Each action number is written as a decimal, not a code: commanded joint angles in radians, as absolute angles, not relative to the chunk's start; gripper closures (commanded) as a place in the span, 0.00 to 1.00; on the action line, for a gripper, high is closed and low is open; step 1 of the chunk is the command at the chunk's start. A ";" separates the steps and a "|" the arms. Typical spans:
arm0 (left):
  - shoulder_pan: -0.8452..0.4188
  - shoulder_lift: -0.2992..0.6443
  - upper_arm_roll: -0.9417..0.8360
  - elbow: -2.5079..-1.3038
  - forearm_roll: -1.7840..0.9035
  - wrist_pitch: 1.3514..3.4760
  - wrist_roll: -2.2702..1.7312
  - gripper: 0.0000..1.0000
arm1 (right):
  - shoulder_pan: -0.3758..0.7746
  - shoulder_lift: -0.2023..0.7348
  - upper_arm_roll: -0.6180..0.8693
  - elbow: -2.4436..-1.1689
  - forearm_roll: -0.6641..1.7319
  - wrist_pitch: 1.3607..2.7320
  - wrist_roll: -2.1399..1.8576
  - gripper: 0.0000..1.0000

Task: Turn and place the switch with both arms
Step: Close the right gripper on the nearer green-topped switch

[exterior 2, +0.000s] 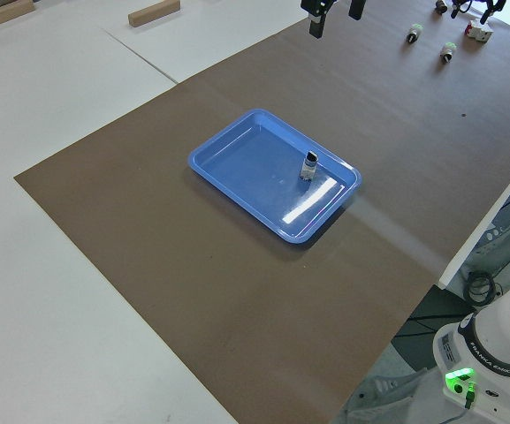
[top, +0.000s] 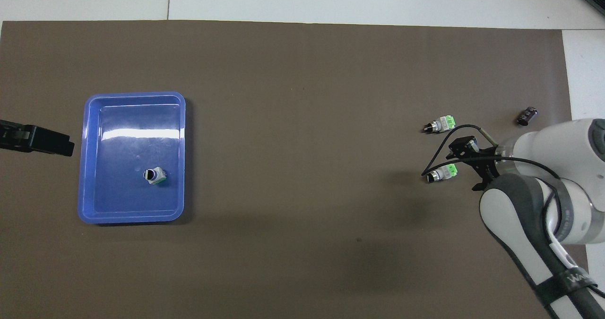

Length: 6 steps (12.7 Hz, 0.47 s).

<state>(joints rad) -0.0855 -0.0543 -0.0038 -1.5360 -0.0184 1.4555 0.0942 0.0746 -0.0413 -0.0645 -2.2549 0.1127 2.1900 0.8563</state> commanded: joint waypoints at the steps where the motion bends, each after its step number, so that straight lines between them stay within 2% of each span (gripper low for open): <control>1: -0.086 -0.080 -0.002 -1.562 -0.005 1.451 0.097 0.00 | 0.066 0.003 -0.060 -2.348 0.133 2.362 0.870 0.00; 6: -0.086 -0.080 -0.002 -1.562 -0.005 1.451 0.097 0.00 | 0.064 0.080 -0.060 -2.358 0.262 2.476 0.855 0.00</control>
<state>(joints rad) -0.0855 -0.0543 -0.0038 -1.5361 -0.0184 1.4555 0.0943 0.0724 0.0620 -0.0645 -2.3488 0.2215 2.4320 0.8570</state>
